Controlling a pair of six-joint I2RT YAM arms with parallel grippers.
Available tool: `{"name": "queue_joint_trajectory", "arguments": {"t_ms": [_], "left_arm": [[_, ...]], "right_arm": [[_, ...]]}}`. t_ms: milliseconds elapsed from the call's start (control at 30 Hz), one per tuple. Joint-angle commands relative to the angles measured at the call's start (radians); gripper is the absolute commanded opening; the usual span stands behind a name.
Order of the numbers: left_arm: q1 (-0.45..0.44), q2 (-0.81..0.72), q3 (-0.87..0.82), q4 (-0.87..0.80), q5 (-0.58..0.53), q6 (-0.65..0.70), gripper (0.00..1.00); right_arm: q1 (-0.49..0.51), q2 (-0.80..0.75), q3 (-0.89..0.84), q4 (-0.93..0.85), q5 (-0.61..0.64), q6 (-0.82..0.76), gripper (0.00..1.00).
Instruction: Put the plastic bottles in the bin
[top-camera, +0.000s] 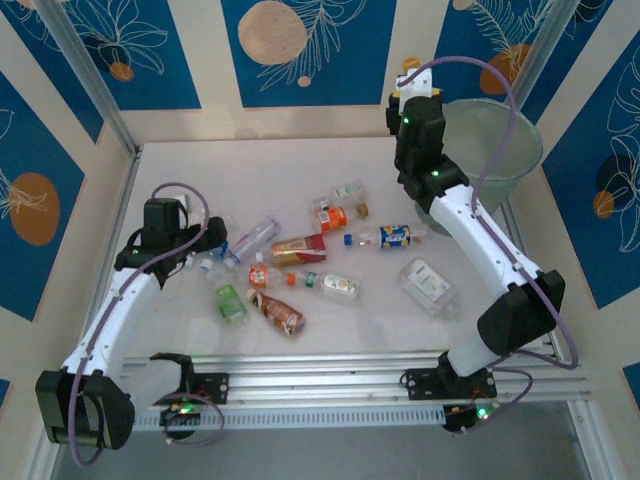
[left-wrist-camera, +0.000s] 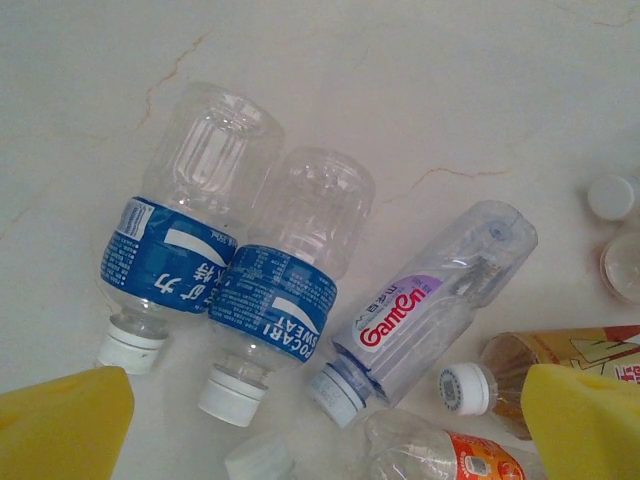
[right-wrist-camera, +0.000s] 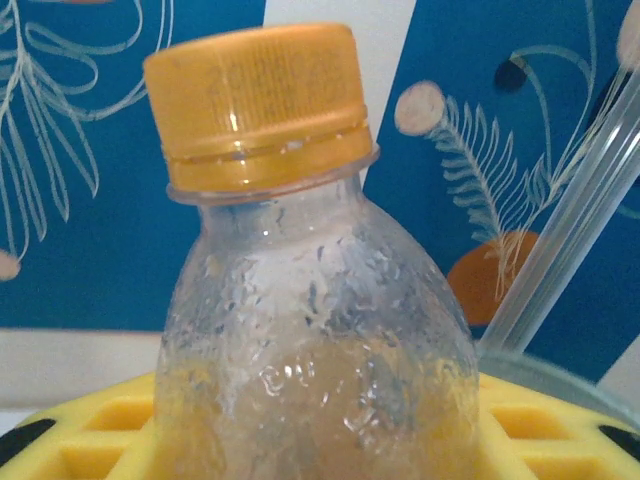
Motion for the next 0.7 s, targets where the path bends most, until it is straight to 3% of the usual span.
{"name": "queue_joint_trajectory", "arguments": {"t_ms": [0, 267, 500, 667], "left_arm": [[-0.007, -0.002, 0.040, 0.001, 0.031, 0.034, 1.00], [-0.008, -0.022, 0.048, -0.032, 0.010, 0.053, 0.99], [-0.008, -0.037, 0.028, -0.029, 0.002, 0.053, 1.00], [-0.008, -0.037, 0.027, -0.029, 0.012, 0.057, 0.99]], "right_arm": [[-0.020, 0.017, -0.041, 0.404, 0.028, -0.181, 0.21], [-0.030, 0.175, -0.002, 0.712, 0.015, -0.473, 0.21], [-0.003, 0.240, 0.048, 0.775, 0.090, -0.641, 0.19], [0.020, 0.242, 0.049, 0.801, 0.120, -0.671, 0.18]]}}
